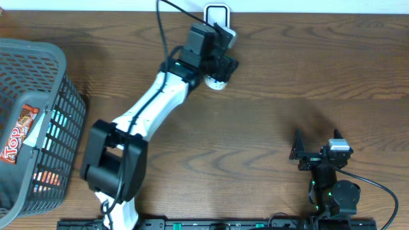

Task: Scan the item barcode
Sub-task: 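Carry the jar to the white scanner and hold it under it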

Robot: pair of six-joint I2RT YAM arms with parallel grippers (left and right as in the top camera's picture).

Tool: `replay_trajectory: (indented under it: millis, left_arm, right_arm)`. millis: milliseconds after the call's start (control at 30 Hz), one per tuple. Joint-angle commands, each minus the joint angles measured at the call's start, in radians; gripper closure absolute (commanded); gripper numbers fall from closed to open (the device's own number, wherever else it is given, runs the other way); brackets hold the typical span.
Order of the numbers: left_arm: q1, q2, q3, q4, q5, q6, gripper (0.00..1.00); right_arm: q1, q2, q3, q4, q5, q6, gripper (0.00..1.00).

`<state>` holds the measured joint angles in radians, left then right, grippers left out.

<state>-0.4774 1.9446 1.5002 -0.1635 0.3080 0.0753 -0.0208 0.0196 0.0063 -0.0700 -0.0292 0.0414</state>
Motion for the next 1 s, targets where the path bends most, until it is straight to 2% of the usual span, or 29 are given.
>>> replay_trajectory:
  millis: [0,500,700,833,967]
  left_arm:
    - [-0.039,0.032,0.009,0.053,-0.089,-0.083,0.54]
    - [-0.17,0.168,0.009,0.214,-0.37,-0.195,0.55]
    - [-0.193,0.222,0.009,0.23,-0.38,-0.266,0.55]
    - [-0.209,0.228,0.003,0.229,-0.38,-0.264,0.46]
    - [-0.225,0.228,0.003,0.217,-0.38,-0.265,0.44]
  right_arm:
    - [0.001,0.0,-0.001,-0.003,0.002,0.01,0.01]
    - [0.001,0.0,-0.001,-0.003,0.002,0.01,0.01]
    - [0.001,0.0,-0.001,-0.003,0.002,0.01,0.01]
    - [0.001,0.0,-0.001,-0.003,0.002,0.01,0.01]
    - [0.001,0.0,-0.001,-0.003,0.002,0.01,0.01]
